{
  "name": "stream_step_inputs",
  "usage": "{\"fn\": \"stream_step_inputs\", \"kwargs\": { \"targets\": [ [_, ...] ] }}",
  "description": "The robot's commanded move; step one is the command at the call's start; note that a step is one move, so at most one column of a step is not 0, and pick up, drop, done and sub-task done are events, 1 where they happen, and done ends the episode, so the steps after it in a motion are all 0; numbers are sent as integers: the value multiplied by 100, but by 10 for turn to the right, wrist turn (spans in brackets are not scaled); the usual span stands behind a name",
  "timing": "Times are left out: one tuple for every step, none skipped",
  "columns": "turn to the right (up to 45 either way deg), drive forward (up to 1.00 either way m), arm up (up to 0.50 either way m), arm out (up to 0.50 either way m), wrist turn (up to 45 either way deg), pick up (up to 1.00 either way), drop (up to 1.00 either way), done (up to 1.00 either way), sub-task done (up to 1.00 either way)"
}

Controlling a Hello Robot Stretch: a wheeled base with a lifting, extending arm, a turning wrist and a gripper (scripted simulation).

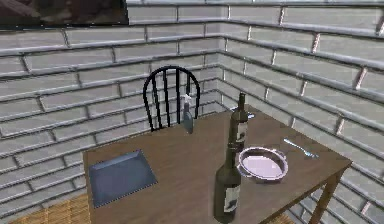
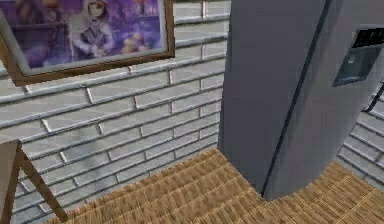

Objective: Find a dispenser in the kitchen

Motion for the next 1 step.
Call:
{"fn": "stream_step_inputs", "kwargs": {
  "targets": [
    [0,0,0,0,0,0,0,100,0]
  ]
}}
